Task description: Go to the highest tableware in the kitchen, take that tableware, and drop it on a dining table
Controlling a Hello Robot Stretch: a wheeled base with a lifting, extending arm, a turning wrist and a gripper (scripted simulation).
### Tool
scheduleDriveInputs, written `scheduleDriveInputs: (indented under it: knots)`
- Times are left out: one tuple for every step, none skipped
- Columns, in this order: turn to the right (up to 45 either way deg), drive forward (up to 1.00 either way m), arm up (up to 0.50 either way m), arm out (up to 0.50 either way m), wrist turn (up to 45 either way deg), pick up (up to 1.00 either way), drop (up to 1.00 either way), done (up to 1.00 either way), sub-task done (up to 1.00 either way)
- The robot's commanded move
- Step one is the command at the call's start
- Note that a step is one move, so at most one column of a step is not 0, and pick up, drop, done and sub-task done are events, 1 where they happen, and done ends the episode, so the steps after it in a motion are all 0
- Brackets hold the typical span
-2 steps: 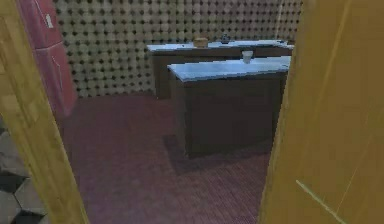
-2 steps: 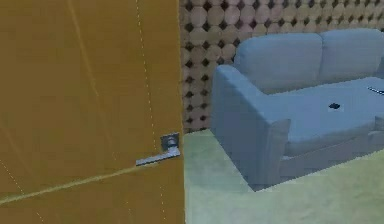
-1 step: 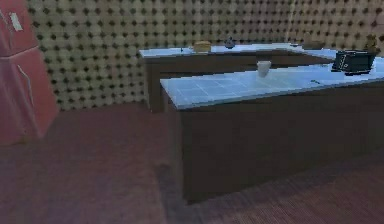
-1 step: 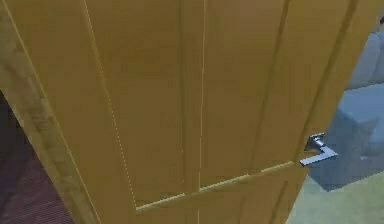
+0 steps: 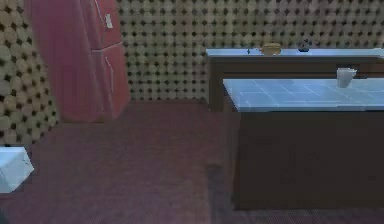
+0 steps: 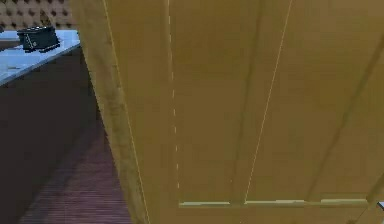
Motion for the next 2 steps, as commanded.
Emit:
scheduleDriveInputs:
  knots:
    - [0.0, 1.00, 0.00, 0.00, 0.0, 0.00, 0.00, 0.00, 0.00]
    - [-3.0, 0.00, 0.00, 0.00, 0.0, 0.00, 0.00, 0.00, 0.00]
